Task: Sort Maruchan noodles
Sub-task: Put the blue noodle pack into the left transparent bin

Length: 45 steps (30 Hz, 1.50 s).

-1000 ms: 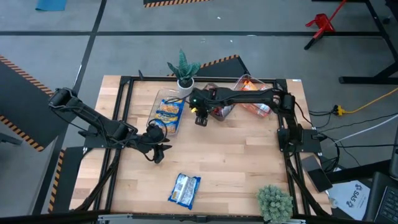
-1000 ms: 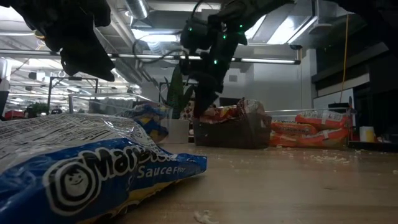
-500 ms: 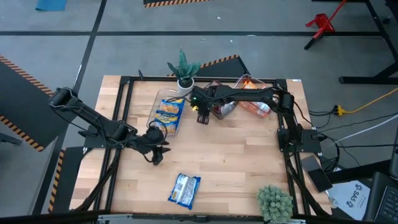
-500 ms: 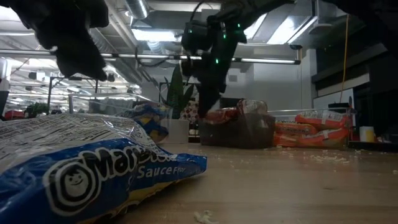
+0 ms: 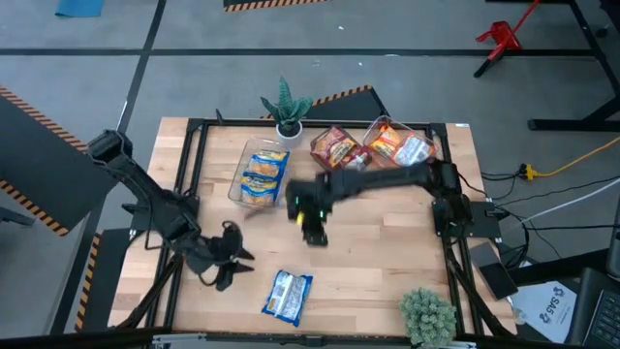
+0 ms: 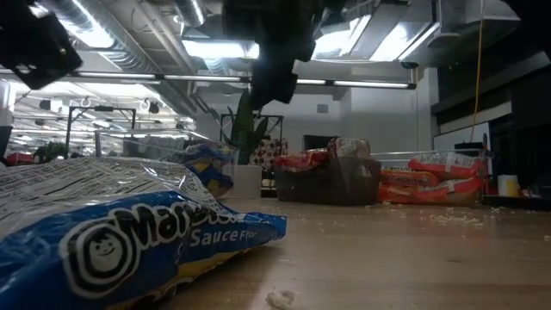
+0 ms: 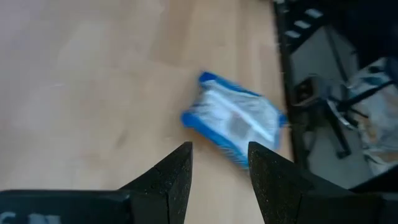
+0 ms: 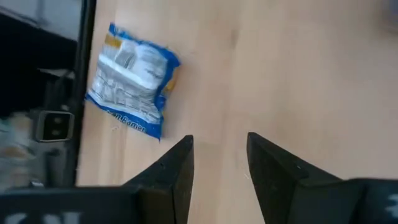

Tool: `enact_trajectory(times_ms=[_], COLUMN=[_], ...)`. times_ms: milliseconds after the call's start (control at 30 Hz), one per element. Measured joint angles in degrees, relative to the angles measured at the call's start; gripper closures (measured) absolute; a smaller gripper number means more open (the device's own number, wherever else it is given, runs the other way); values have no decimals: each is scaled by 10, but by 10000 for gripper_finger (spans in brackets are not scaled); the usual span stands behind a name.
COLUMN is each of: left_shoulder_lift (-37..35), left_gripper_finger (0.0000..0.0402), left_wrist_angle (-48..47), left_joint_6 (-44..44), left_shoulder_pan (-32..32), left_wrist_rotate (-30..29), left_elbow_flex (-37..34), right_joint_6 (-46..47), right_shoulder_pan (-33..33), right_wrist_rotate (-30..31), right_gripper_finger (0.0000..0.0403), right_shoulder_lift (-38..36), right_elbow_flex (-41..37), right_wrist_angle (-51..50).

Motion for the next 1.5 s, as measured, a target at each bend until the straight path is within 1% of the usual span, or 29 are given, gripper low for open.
enact_trajectory(times_ms=[100,233,300,433,600,700,767,933,1033,1100,1200,1300,1367,1500], left_shoulder_lift=[42,116,152,216,294,335,357,411,435,446,466,479,481,481], left_gripper_finger=[253,253,253,252,252,252,252,252,253,253,253,253,253,253], left_wrist_angle=[68,168,212,299,372,394,395,391,389,387,391,399,398,396], left_joint_6=[1,9,23,34,35,45,61,111,125,115,78,56,55,55], left_shoulder_pan=[-32,-55,-59,-58,-46,-41,-41,-41,-41,-41,-41,-40,-39,-38], left_wrist_rotate=[-15,-21,-11,6,36,65,83,99,101,102,107,106,104,101], left_elbow_flex=[0,0,0,0,0,14,35,99,116,115,114,115,115,115], right_joint_6=[0,11,12,35,75,109,130,133,141,149,151,174,191,208], right_shoulder_pan=[53,108,127,144,149,148,148,148,148,148,148,148,148,146], right_wrist_rotate=[50,135,151,151,127,127,127,130,129,126,125,119,104,49], right_gripper_finger=[269,267,256,207,129,96,83,75,75,75,75,75,75,75], right_shoulder_lift=[1,1,1,8,53,77,89,100,105,109,120,133,140,149], right_elbow_flex=[-18,-33,-37,-48,-50,-50,-50,-50,-50,-50,-50,-50,-48,-48], right_wrist_angle=[55,134,160,200,249,274,277,274,285,289,303,315,320,339])
